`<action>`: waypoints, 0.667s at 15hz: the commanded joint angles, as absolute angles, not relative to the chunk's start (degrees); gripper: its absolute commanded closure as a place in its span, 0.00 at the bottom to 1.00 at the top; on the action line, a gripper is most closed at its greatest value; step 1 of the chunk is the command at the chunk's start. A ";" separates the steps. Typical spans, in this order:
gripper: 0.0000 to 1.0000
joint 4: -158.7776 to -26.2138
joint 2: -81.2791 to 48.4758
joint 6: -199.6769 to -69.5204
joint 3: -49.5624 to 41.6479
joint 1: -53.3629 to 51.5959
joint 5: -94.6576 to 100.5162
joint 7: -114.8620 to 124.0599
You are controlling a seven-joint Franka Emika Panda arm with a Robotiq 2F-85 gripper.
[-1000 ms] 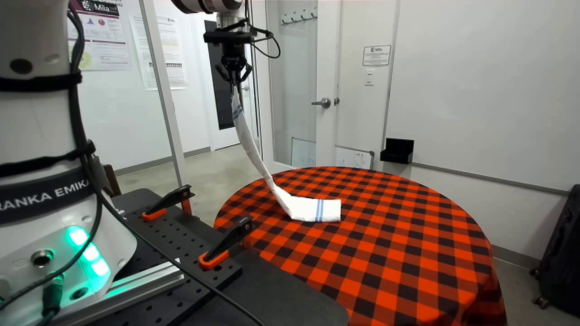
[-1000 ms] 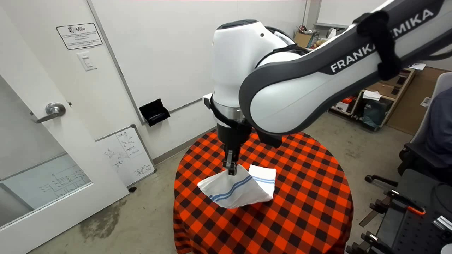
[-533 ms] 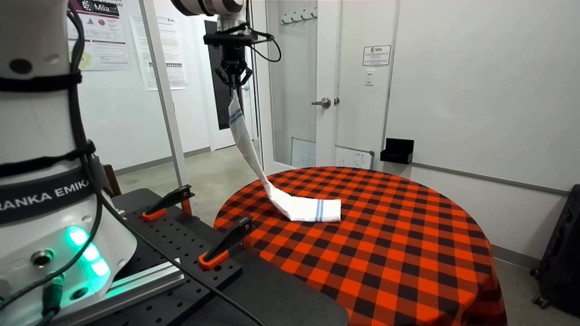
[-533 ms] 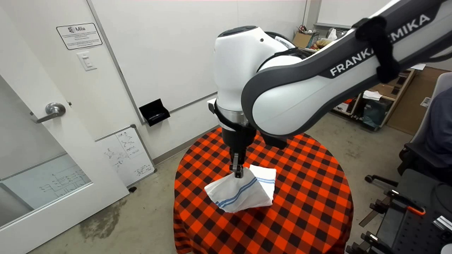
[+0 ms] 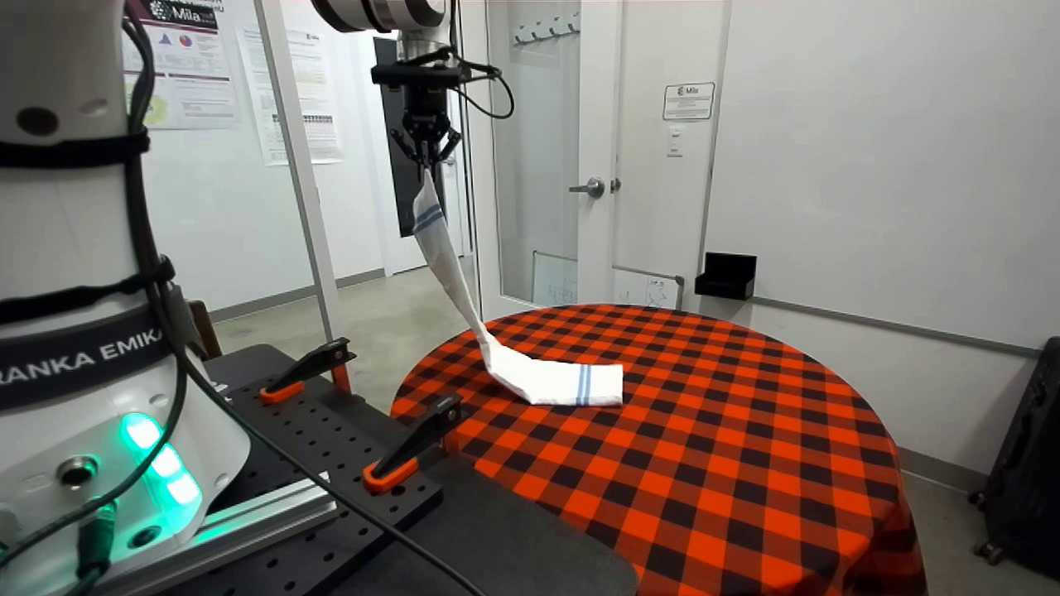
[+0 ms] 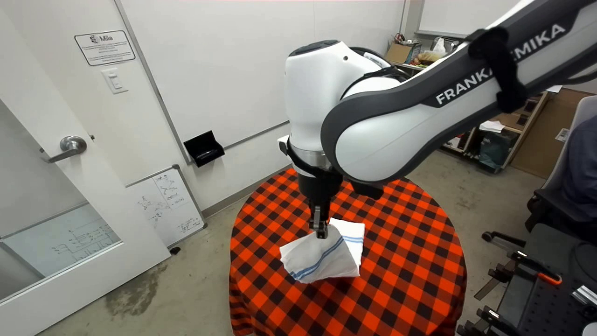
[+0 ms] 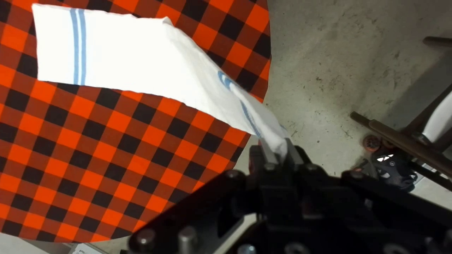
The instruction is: Unfold the towel and lay it out on the table.
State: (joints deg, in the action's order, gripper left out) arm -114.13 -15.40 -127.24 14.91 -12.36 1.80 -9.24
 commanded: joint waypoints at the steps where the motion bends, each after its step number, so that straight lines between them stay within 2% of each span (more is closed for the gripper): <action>1: 0.68 -116.42 -13.97 -125.08 15.23 -12.68 1.09 -11.99; 2: 0.67 -116.78 -13.97 -124.64 15.31 -12.77 1.26 -12.46; 10: 0.10 -117.18 -14.04 -123.06 15.42 -13.30 1.70 -12.24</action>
State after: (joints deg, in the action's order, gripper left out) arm -116.49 -15.36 -124.45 15.49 -12.97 1.82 -11.35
